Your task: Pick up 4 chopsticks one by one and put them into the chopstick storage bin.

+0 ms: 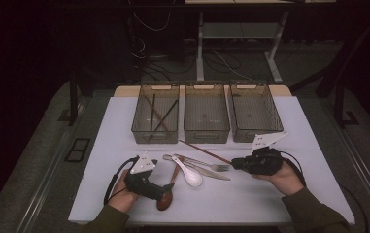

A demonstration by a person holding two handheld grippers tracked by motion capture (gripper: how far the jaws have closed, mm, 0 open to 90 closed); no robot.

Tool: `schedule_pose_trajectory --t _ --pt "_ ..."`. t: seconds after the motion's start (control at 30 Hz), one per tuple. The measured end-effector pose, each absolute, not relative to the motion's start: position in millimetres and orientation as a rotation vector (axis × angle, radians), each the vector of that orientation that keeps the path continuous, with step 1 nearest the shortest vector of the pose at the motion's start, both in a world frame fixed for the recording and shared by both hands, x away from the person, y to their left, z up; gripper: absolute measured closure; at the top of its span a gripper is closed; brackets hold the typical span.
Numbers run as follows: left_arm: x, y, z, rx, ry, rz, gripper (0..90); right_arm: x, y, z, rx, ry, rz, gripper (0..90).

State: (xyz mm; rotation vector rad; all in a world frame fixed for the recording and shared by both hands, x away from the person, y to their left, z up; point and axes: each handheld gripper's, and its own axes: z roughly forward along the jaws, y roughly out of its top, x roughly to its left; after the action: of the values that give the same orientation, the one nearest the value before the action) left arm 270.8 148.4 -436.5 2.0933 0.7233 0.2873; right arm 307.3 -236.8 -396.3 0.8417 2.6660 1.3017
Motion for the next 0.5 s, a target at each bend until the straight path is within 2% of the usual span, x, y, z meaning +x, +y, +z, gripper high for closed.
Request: schedule_pose_trajectory --t 0.5 --pt "272 149 -437 2.097 0.717 0.289 0.0 320 -231 -382 0.841 2.618 1.330 83.1"
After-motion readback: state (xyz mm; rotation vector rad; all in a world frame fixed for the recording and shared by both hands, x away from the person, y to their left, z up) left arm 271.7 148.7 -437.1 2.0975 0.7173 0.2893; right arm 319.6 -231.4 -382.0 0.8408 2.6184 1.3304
